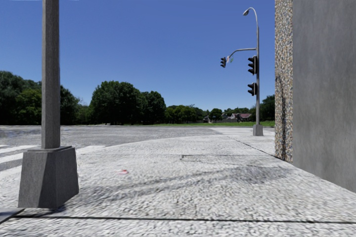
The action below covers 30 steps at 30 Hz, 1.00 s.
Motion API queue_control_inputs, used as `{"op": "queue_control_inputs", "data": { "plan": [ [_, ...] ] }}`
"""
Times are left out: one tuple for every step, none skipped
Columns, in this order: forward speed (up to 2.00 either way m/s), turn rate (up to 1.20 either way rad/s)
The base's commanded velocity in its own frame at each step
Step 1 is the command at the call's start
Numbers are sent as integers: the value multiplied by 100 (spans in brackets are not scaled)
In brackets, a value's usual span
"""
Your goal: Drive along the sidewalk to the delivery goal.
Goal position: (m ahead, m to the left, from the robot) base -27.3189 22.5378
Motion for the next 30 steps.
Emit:
{"op": "queue_control_inputs", "data": {
  "plan": [
    [200, 26],
    [200, 26],
    [200, 26],
    [200, 26],
    [200, 26],
    [200, 26],
    [200, 26],
    [200, 27],
    [195, 29],
    [195, 29],
    [190, 33],
    [188, 36],
    [188, 36],
    [187, 37],
    [187, 38],
    [187, 38],
    [187, 38],
    [187, 40],
    [187, 43],
    [184, 45],
    [184, 45],
    [181, 48],
    [175, 50],
    [170, 52],
    [170, 52],
    [163, 54],
    [162, 54],
    [162, 54],
    [162, 54],
    [162, 54]
  ]
}}
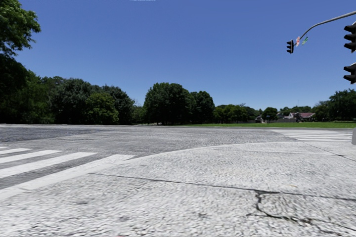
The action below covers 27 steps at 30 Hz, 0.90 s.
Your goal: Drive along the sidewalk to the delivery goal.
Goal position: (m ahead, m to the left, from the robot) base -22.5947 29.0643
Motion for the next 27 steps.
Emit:
{"op": "queue_control_inputs", "data": {
  "plan": [
    [162, 54],
    [161, 54],
    [161, 54],
    [161, 54],
    [161, 54],
    [161, 54],
    [161, 54],
    [161, 54],
    [161, 54],
    [161, 54],
    [161, 55],
    [161, 55],
    [161, 55],
    [161, 55],
    [161, 55],
    [161, 56],
    [161, 57],
    [161, 59],
    [161, 59],
    [161, 60],
    [161, 62],
    [161, 63],
    [161, 63],
    [161, 63],
    [161, 63],
    [161, 63],
    [161, 63]
  ]
}}
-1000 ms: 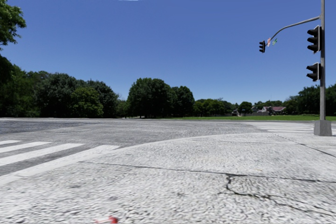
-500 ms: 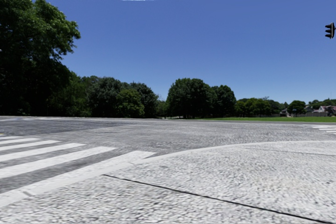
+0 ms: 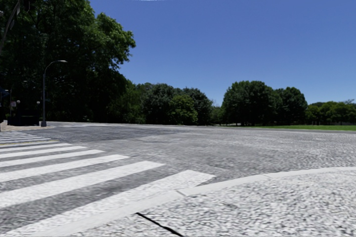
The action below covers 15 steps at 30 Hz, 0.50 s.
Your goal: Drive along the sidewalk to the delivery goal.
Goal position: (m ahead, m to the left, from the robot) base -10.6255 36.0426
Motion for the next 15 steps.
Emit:
{"op": "queue_control_inputs", "data": {
  "plan": [
    [160, 64],
    [160, 64],
    [160, 64],
    [160, 65],
    [160, 65],
    [160, 65],
    [160, 66],
    [160, 66],
    [160, 66],
    [160, 66],
    [160, 67],
    [160, 68],
    [160, 68],
    [160, 69],
    [160, 69]
  ]
}}
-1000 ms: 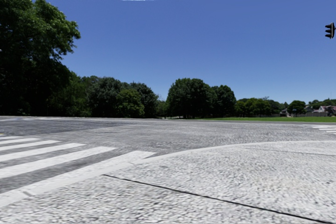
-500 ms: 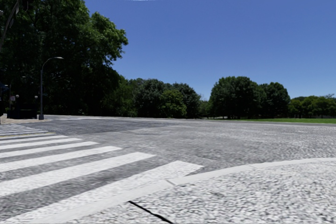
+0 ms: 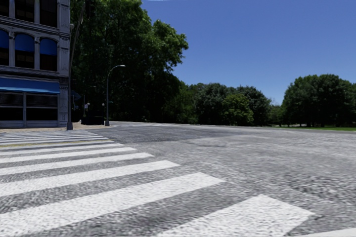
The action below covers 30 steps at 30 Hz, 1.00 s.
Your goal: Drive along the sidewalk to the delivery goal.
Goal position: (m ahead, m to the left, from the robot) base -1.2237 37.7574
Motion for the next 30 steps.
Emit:
{"op": "queue_control_inputs", "data": {
  "plan": [
    [160, 69],
    [160, 70],
    [160, 70],
    [160, 70],
    [160, 70],
    [160, 70],
    [160, 70],
    [160, 70],
    [160, 70],
    [160, 70],
    [160, 70],
    [160, 70],
    [160, 70],
    [160, 70],
    [160, 70],
    [161, 70],
    [163, 70],
    [163, 70],
    [168, 68],
    [174, 64],
    [176, 62],
    [176, 62],
    [177, 61],
    [177, 61],
    [177, 61],
    [178, 61],
    [182, 53],
    [182, 53],
    [186, 12],
    [192, 0]
  ]
}}
